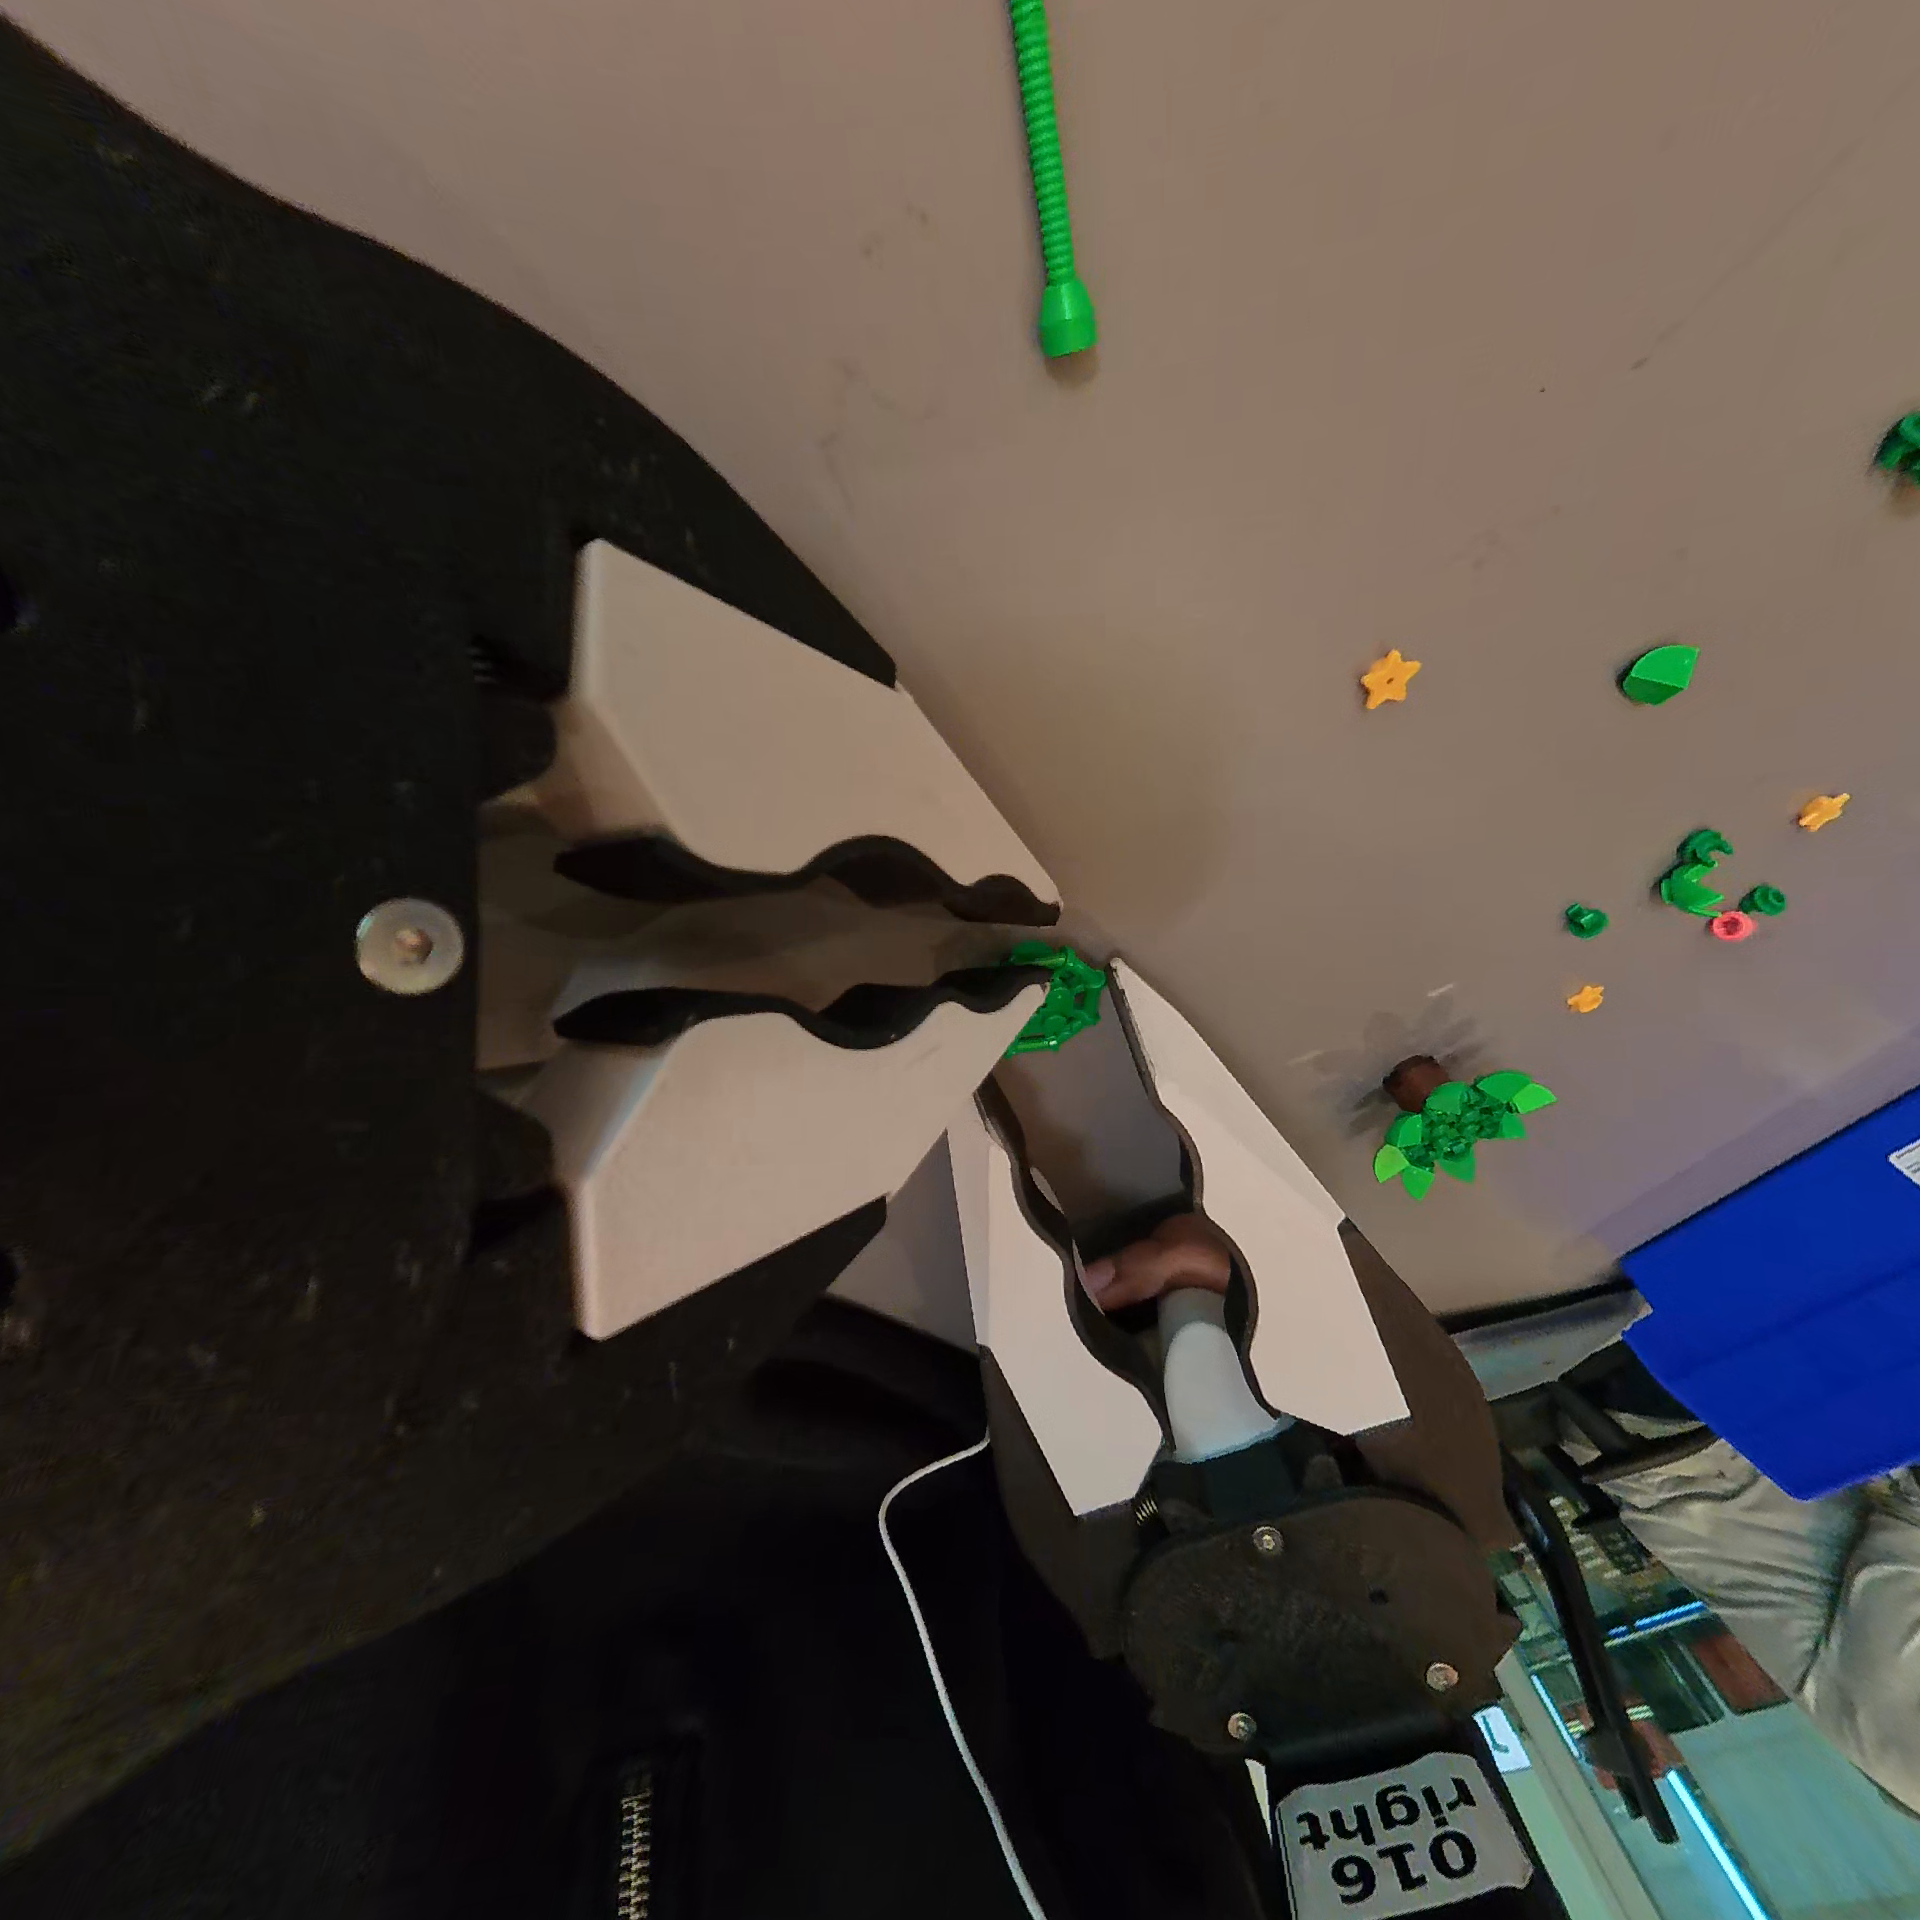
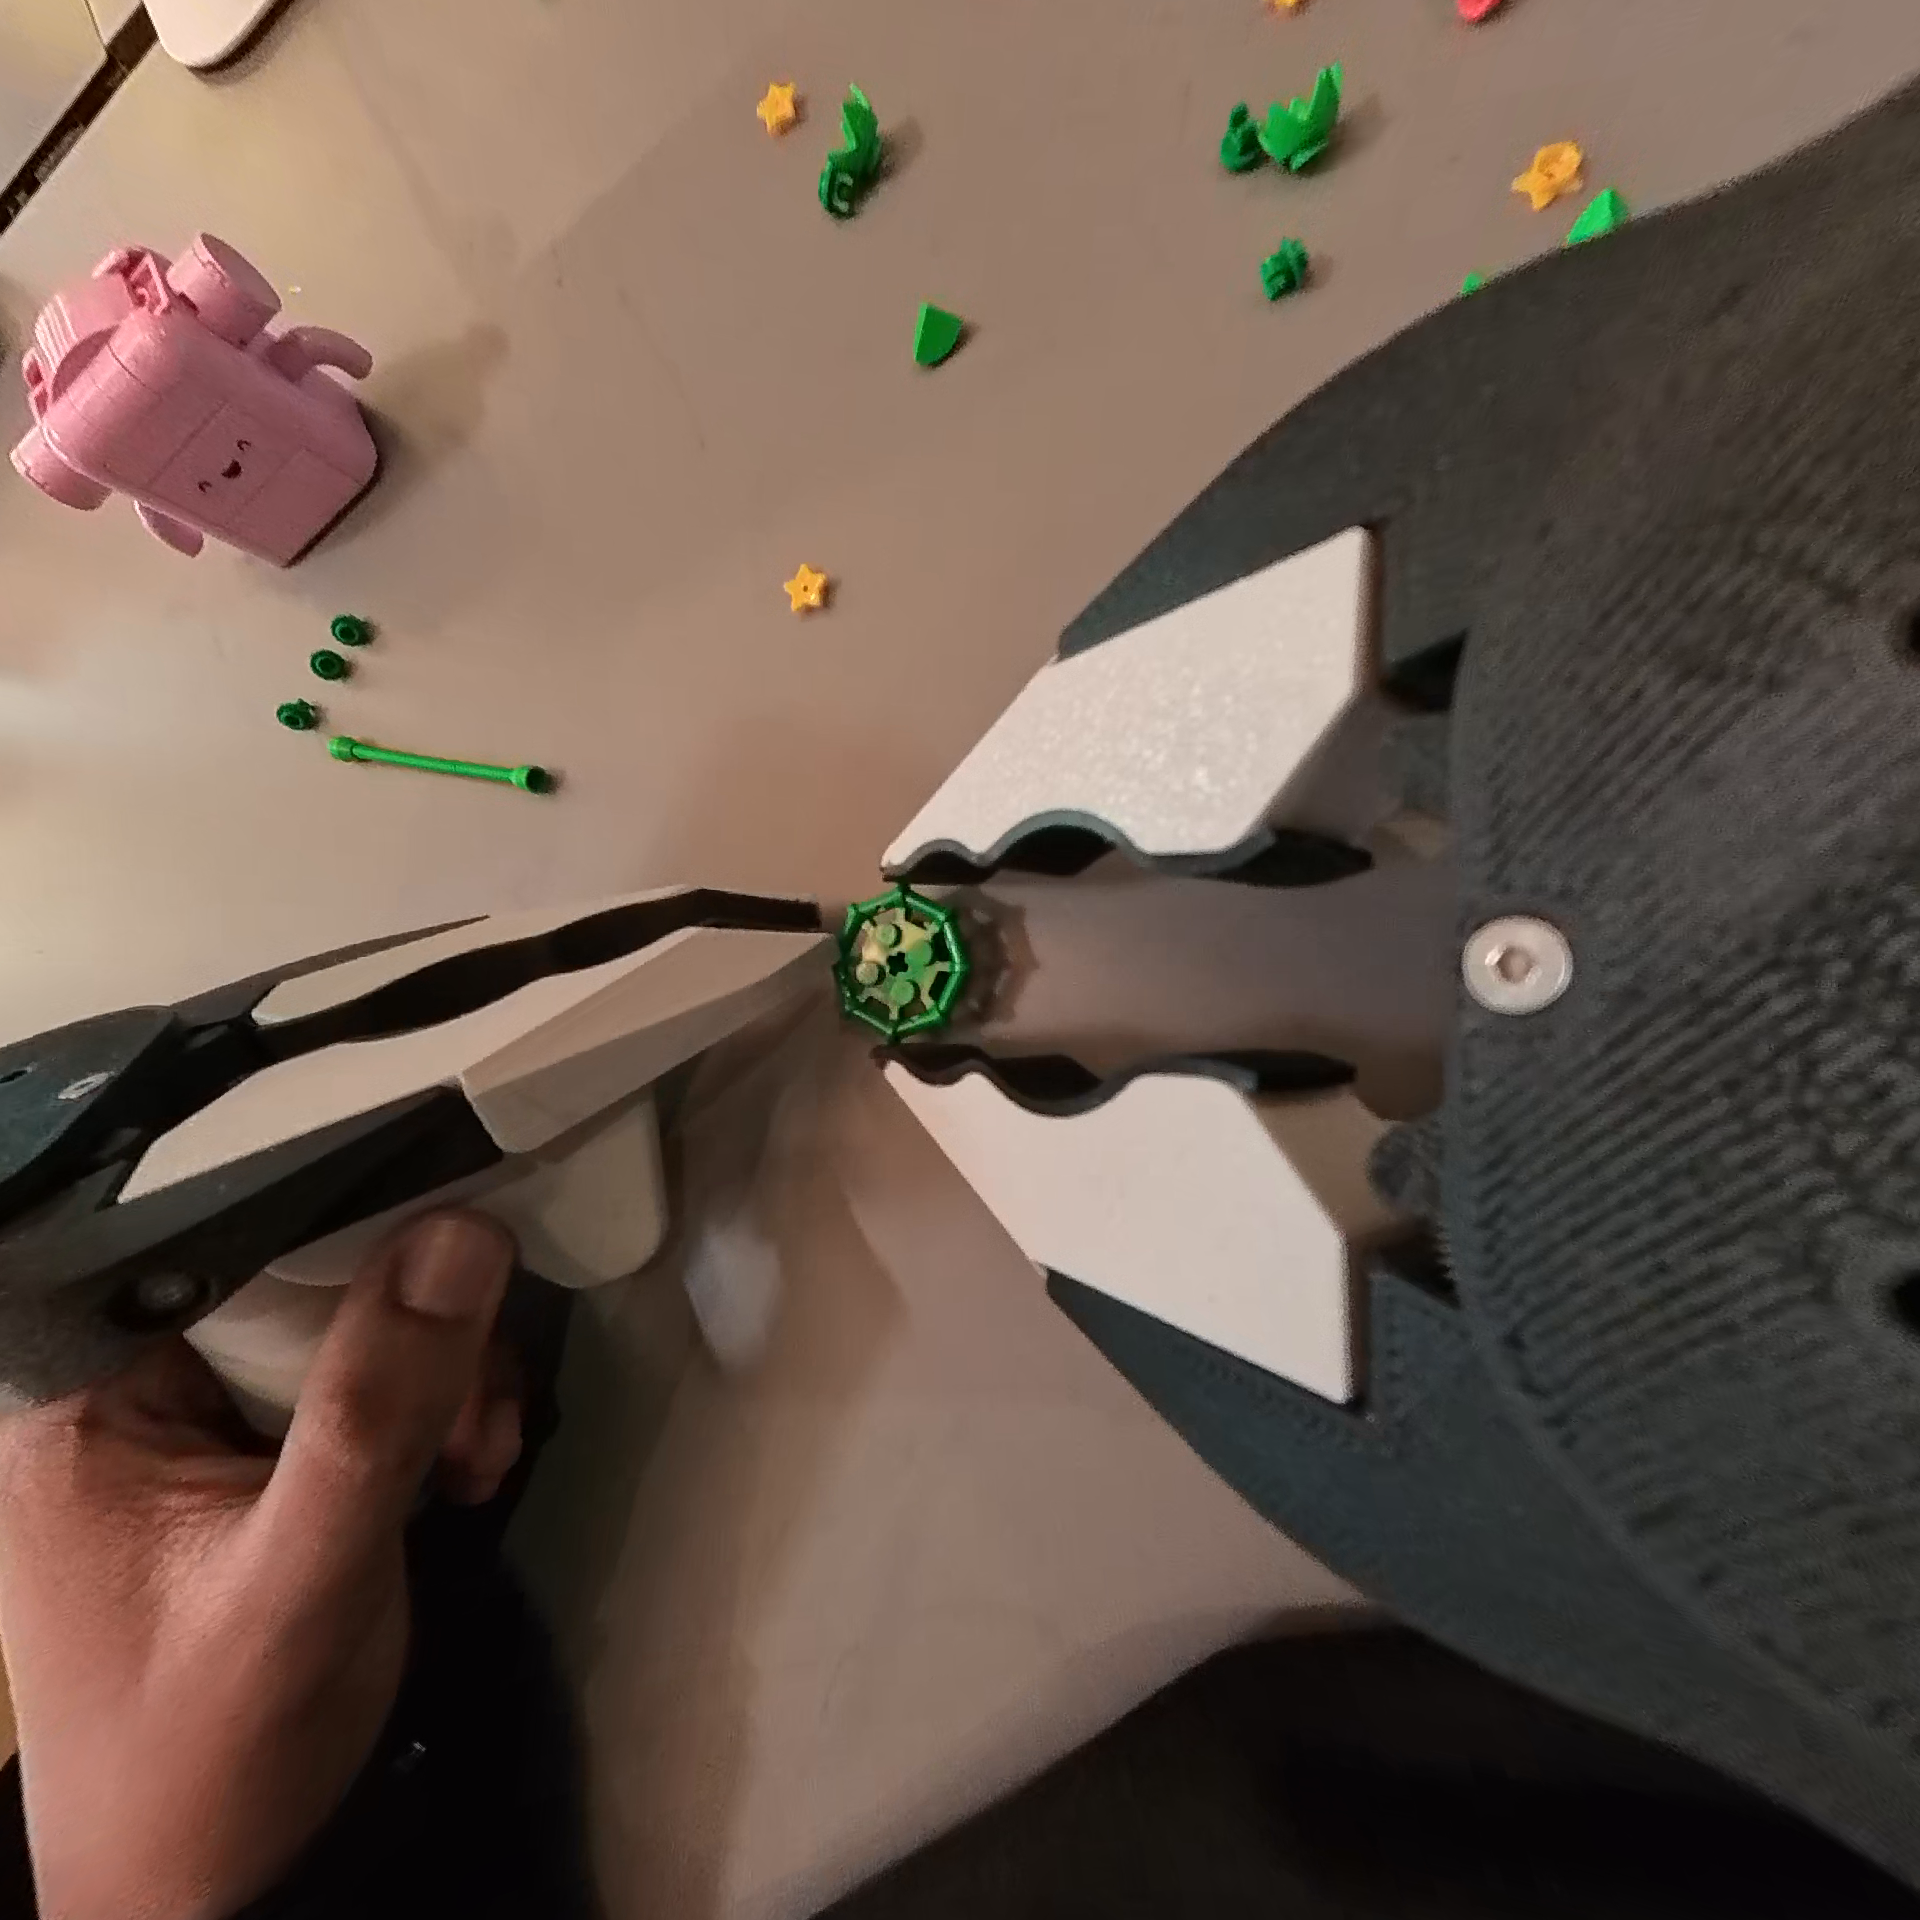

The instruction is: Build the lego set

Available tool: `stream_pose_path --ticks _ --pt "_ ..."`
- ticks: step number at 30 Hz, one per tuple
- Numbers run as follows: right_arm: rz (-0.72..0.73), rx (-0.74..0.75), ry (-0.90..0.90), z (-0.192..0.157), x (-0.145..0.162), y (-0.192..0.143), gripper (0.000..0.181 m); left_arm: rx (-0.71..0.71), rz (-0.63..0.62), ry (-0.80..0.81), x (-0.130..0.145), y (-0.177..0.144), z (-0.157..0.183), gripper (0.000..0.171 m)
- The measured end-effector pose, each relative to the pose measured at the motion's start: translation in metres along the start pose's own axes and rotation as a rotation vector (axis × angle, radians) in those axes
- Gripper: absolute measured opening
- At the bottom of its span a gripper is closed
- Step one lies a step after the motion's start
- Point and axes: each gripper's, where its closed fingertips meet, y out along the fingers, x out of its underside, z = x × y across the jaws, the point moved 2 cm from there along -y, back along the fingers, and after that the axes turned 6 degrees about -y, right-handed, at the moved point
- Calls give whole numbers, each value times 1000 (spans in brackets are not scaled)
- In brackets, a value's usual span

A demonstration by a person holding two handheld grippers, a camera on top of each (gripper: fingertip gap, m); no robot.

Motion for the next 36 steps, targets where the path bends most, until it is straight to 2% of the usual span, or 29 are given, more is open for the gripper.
stream_pose_path --ticks 3,6,16,24,36 --pt "6 0 3 0 0 -1 37 15 4 -4 0 0 1 10" --pt "47 1 19 2 -4 -5 37 30 10 -14 -1 -1 2 13" --pt "38 -13 -1 -2 -4 -3 10 27 -2 -12 1 0 2 10" --pt "32 -27 42 1 -2 -4 6 22 -20 -6 3 2 3 4" --pt "31 -81 87 0 -1 -3 3 30 -24 -8 3 2 4 6"
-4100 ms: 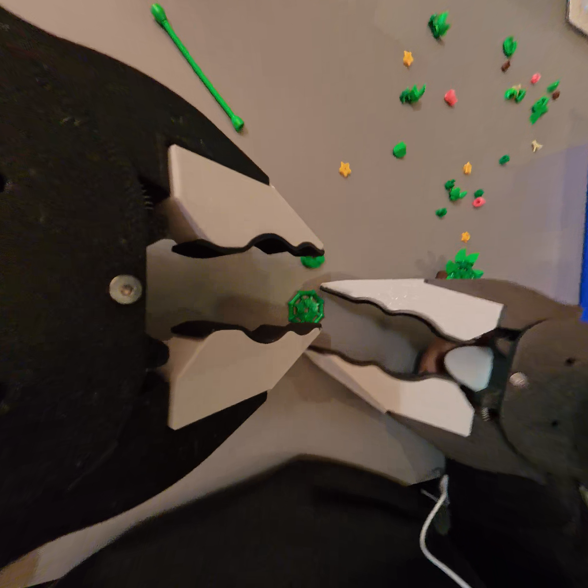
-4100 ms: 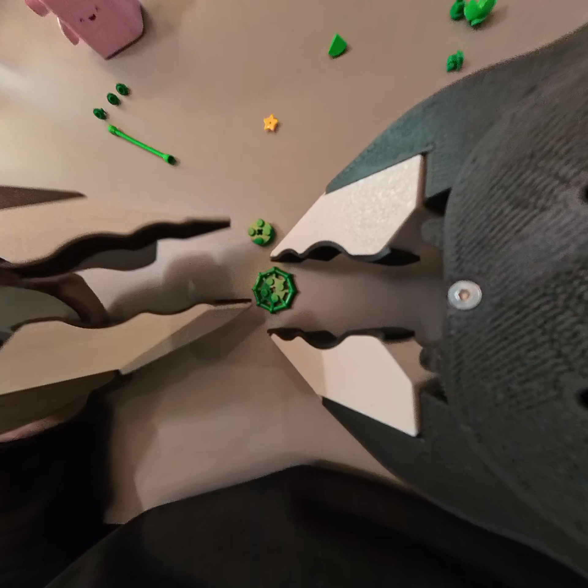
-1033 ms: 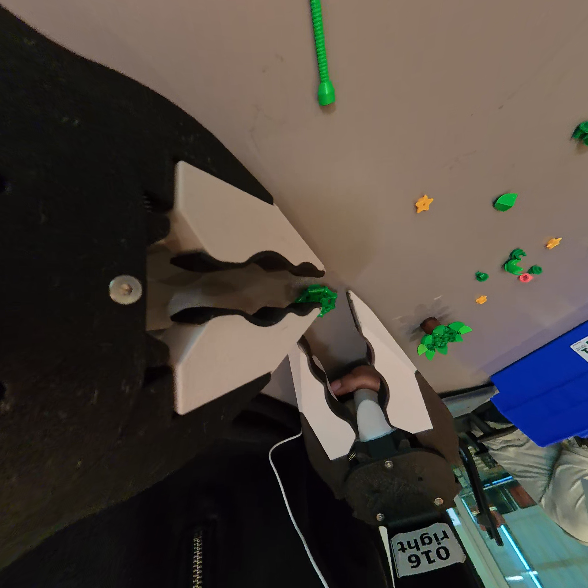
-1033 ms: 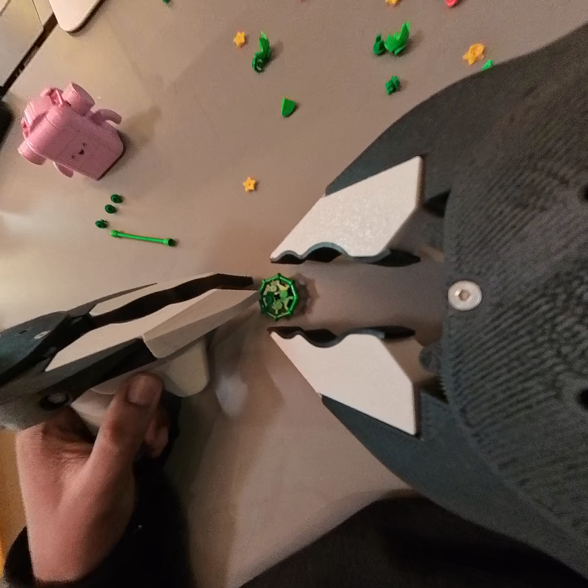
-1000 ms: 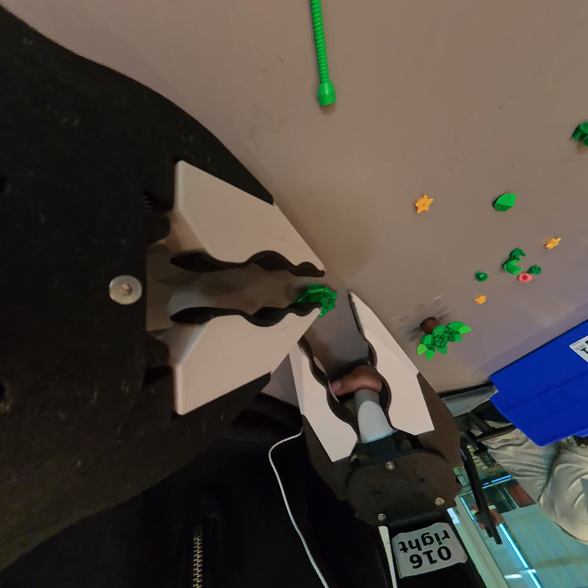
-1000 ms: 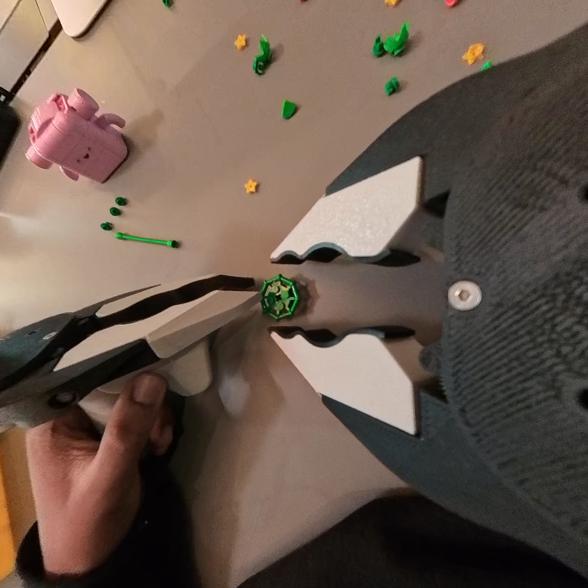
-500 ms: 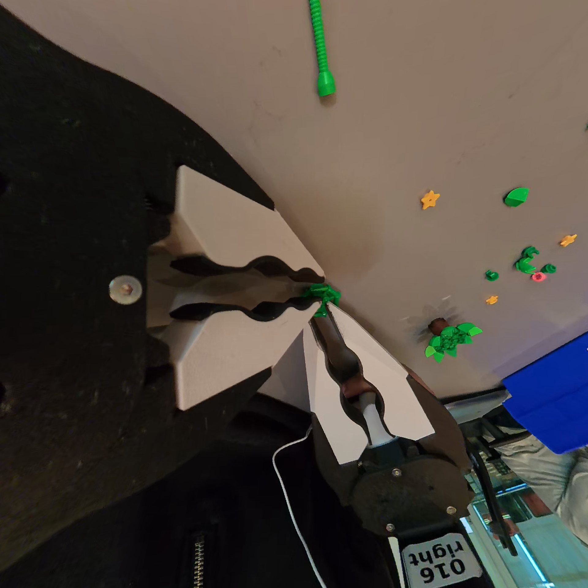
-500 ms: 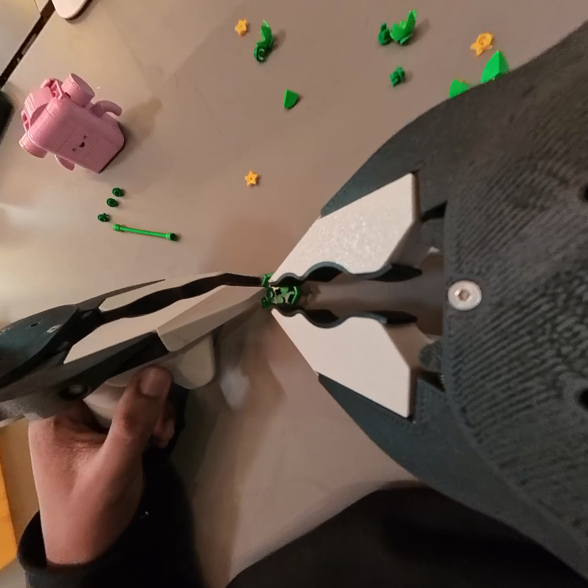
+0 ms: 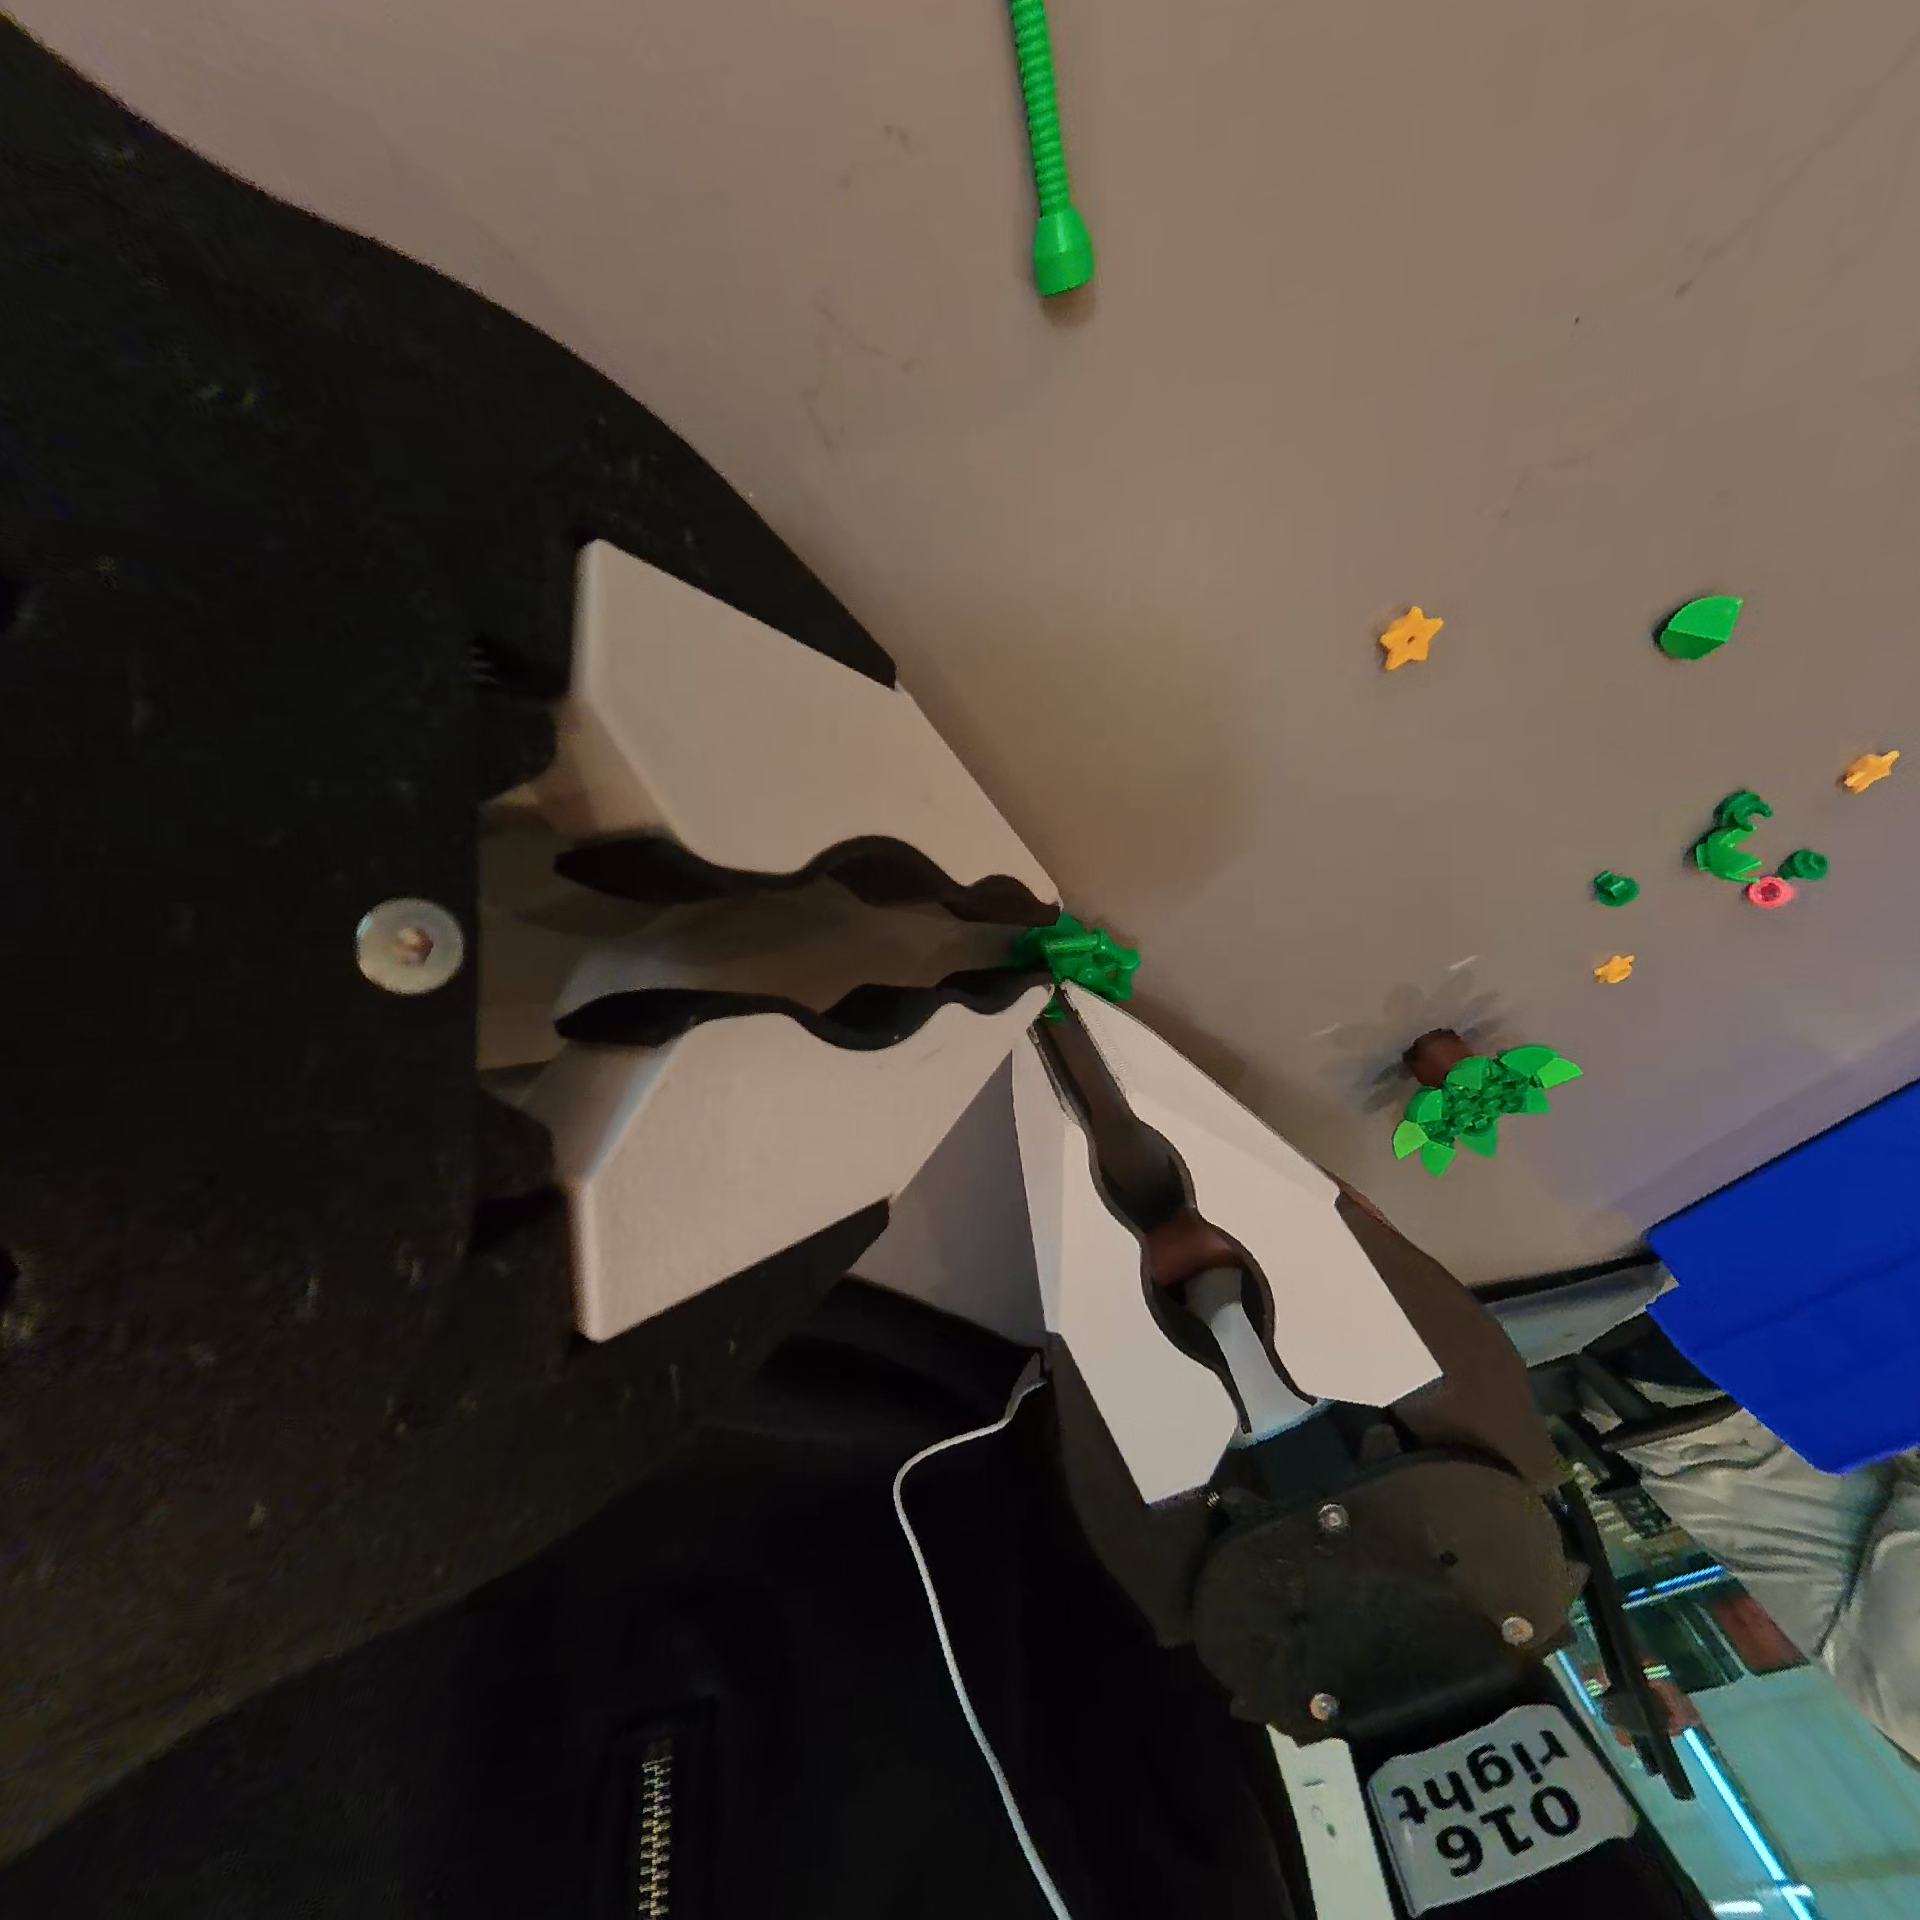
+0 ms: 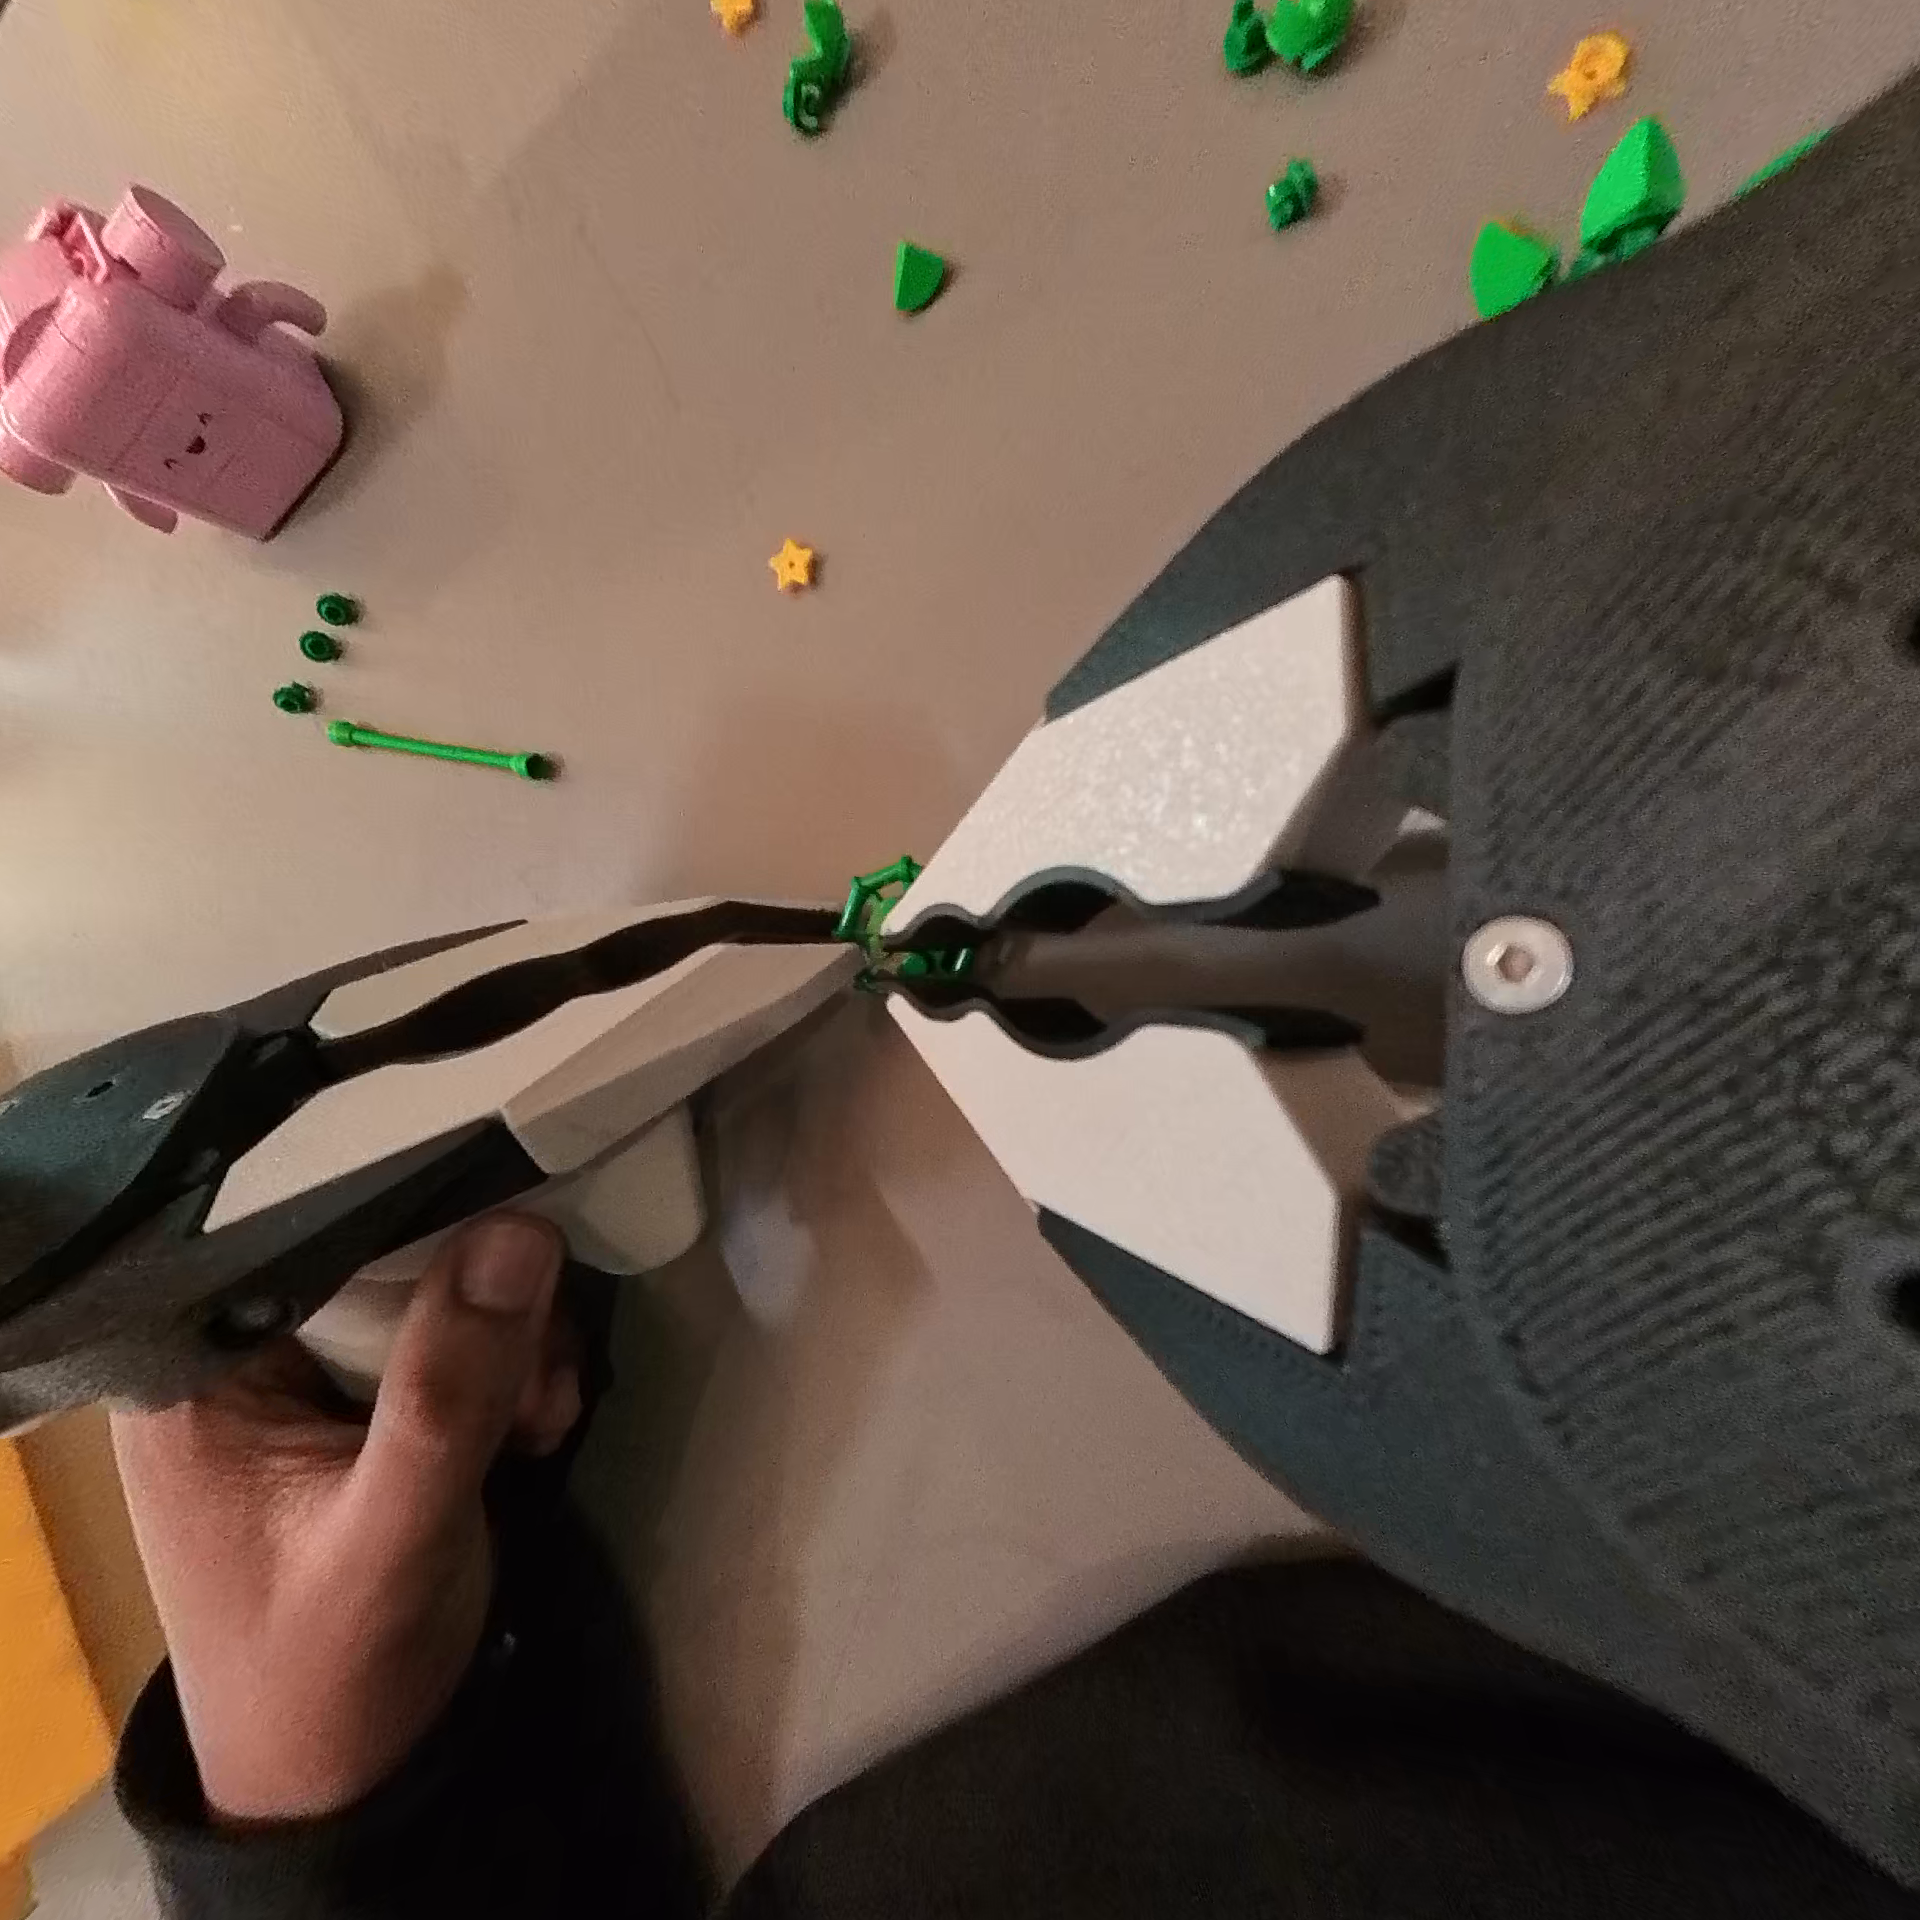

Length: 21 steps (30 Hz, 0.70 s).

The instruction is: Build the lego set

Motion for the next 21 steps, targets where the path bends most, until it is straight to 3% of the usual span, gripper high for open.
stream_pose_path --ticks 5,12,21 --pt "66 11 2 3 -7 -7 6 2 1 -4 0 0 0 6" --pt "8 54 -38 6 -1 -2 6 11 2 -15 -1 0 0 6" --pt "1 5 -3 5 0 0 0 7 2 -30 -1 2 -1 3"
